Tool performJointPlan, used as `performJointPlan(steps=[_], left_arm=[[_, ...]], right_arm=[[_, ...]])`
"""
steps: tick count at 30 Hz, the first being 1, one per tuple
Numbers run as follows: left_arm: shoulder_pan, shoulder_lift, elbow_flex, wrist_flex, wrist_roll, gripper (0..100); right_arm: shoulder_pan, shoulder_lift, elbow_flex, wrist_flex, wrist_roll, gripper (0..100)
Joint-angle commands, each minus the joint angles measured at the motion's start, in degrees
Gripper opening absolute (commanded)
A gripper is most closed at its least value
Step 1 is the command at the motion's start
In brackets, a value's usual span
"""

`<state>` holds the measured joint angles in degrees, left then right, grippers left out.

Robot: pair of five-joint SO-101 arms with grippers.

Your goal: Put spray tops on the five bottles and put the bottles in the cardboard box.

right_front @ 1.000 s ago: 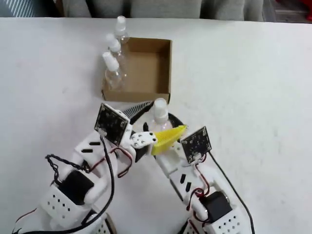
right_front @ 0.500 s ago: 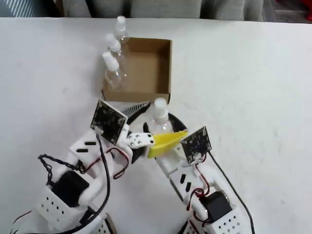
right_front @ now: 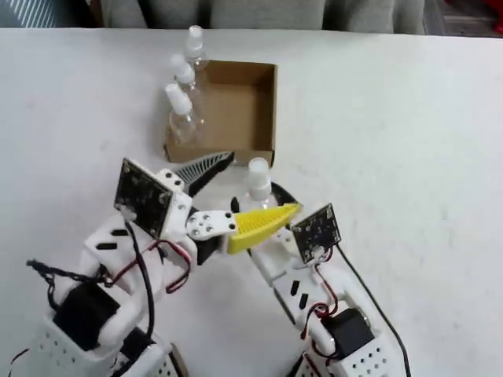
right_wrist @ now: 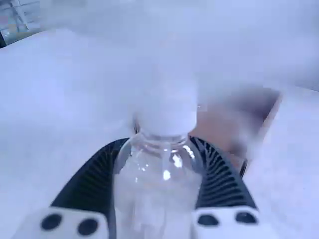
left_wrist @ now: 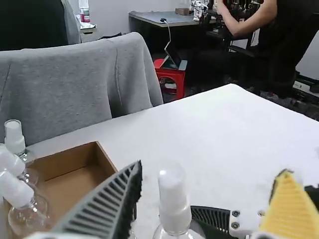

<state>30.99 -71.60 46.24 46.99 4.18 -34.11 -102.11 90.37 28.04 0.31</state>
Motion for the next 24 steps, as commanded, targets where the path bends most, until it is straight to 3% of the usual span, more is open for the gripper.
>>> performJointPlan(steps=[1, 6, 10, 16, 24], left_arm=[[0.4, -0.7, -7.0, 4.4, -0.2, 30], [-4.3, -0.7, -9.1, 5.4, -0.6, 2], [-11.8, -0.7, -6.1, 5.7, -0.3, 8], [-22.6, -1.7, 4.2, 5.5, -0.3, 8], [-26.2, -21.2, 24.8, 2.4, -0.5, 8]], right_arm=[[0.7, -0.3, -0.7, -0.4, 0.7, 1.6], [0.7, -0.3, -0.7, -0.4, 0.7, 1.6], [0.8, -0.3, -0.7, -0.5, 0.8, 1.6], [4.6, -0.3, -0.7, -6.7, 0.9, 1.6], [7.9, 0.1, -3.1, -15.0, 0.9, 1.6]])
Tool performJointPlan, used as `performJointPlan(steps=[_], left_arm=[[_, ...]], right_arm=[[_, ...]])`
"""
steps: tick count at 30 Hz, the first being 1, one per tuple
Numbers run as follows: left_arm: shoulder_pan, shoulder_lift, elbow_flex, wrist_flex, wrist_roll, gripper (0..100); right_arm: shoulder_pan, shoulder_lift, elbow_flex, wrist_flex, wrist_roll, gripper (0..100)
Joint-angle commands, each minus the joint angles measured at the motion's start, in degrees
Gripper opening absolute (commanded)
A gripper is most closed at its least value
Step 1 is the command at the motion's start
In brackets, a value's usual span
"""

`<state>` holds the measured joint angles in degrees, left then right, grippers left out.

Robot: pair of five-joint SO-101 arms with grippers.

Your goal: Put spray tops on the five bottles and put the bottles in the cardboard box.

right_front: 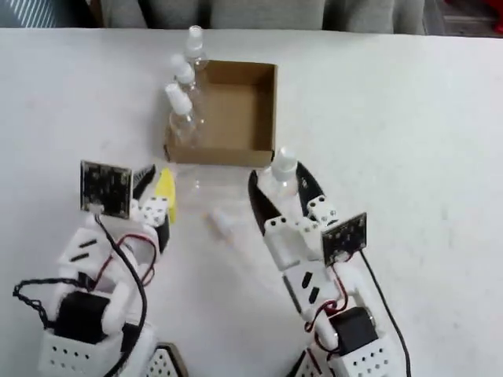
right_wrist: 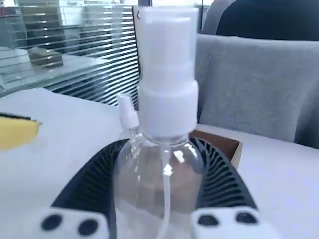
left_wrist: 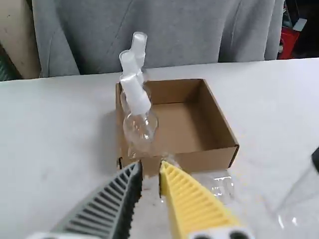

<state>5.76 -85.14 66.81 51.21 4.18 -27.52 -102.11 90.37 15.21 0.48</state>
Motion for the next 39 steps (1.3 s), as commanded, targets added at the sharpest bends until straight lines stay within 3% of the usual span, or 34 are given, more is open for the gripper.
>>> performJointPlan(steps=[1, 9, 19, 22, 28, 39], left_arm=[[-1.0, -10.2, 6.3, -2.1, -0.5, 8], [-1.0, -19.8, 17.2, -1.7, -0.2, 8], [-3.3, -19.7, 26.5, -2.5, -0.4, 8], [-4.4, -19.7, 30.2, -7.6, -0.6, 8], [-4.3, -19.6, 30.2, -7.2, -0.6, 8], [-4.4, -19.6, 30.2, -7.0, -0.7, 8]], right_arm=[[1.9, 0.1, -4.2, -2.2, 0.7, 1.6], [2.4, 4.1, -14.0, -2.7, 4.2, 1.6], [3.7, 33.2, -25.4, -15.3, 4.7, 1.6], [5.1, 41.4, -26.7, -20.9, 4.7, 1.6], [7.9, 58.2, -30.9, -31.5, 4.4, 1.6], [6.6, 87.1, -47.8, -34.8, 4.3, 1.7]])
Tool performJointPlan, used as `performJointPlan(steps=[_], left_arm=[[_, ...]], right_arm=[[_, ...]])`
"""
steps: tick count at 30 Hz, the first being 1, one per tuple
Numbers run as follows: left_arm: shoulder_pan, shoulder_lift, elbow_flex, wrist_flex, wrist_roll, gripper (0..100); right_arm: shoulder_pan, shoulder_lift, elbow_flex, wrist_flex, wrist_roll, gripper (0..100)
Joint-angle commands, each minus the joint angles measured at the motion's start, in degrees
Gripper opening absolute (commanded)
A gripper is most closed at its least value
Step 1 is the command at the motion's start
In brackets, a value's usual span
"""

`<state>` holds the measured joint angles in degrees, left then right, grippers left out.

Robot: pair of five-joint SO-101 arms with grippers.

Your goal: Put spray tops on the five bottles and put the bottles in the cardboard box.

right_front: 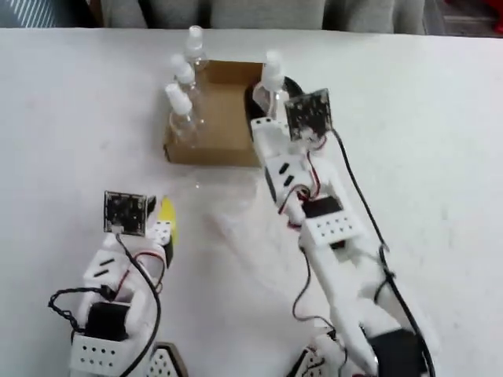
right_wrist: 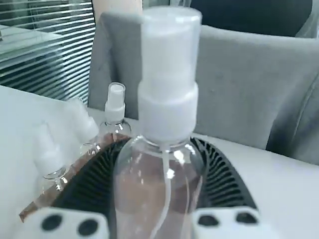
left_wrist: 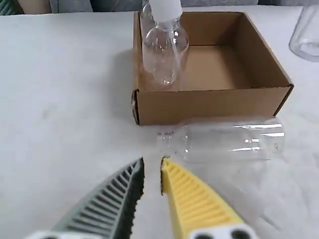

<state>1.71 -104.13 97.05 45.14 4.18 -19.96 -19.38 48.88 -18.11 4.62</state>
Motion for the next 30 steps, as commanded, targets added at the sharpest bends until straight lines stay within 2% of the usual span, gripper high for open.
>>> performJointPlan(steps=[1, 8, 13, 30], left_arm=[[-0.4, -0.6, -0.1, -1.0, -0.7, 8], [-0.4, -0.6, -0.1, -1.0, -0.7, 8], [-0.4, -0.6, -0.1, -1.0, -0.7, 8], [-0.4, -0.6, -0.1, -0.9, -0.7, 8]], right_arm=[[-1.5, 6.5, -7.6, -1.5, 0.2, 1.7], [-1.5, 15.2, -12.8, -1.5, 0.2, 1.7], [1.2, 19.4, -16.7, -2.8, 0.2, 1.7], [2.5, 48.7, -33.9, -31.3, 0.2, 1.7]])
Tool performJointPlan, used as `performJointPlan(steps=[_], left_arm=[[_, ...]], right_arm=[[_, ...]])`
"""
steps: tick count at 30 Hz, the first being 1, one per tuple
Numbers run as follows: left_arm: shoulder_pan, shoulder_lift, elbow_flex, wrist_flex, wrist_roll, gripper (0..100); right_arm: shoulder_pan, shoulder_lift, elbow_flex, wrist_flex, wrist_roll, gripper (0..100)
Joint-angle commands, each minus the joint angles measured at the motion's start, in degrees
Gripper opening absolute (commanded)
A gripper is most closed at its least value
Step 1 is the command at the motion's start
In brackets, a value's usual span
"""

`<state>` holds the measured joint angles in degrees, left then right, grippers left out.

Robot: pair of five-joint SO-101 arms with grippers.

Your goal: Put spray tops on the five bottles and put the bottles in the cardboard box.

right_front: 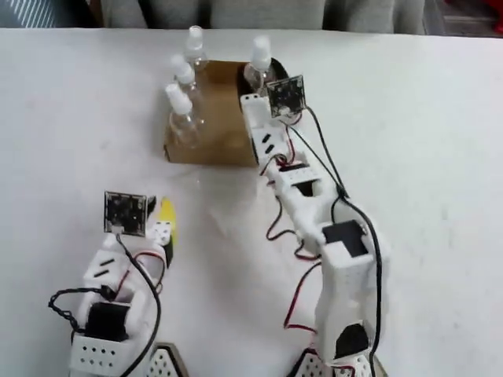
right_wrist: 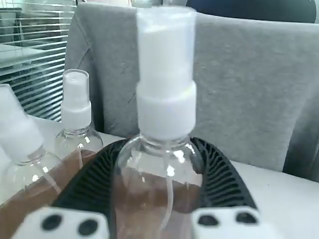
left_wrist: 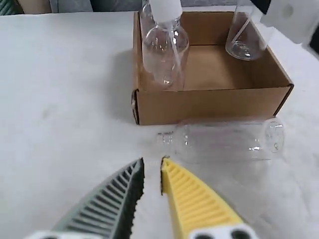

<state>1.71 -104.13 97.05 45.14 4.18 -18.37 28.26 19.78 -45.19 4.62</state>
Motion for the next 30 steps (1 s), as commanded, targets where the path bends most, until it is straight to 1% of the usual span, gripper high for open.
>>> performJointPlan(steps=[1, 12, 30], left_arm=[[-0.4, -0.6, -0.1, -0.9, -0.7, 8], [-0.4, -0.6, -0.1, -0.9, -0.7, 8], [-0.4, -0.6, -0.1, -0.9, -0.7, 8]], right_arm=[[0.9, 2.1, -5.7, -4.9, 0.2, 1.7], [3.7, 12.3, -17.8, -4.8, 0.2, 1.7], [3.7, 24.1, -31.4, -4.7, 0.3, 1.7]])
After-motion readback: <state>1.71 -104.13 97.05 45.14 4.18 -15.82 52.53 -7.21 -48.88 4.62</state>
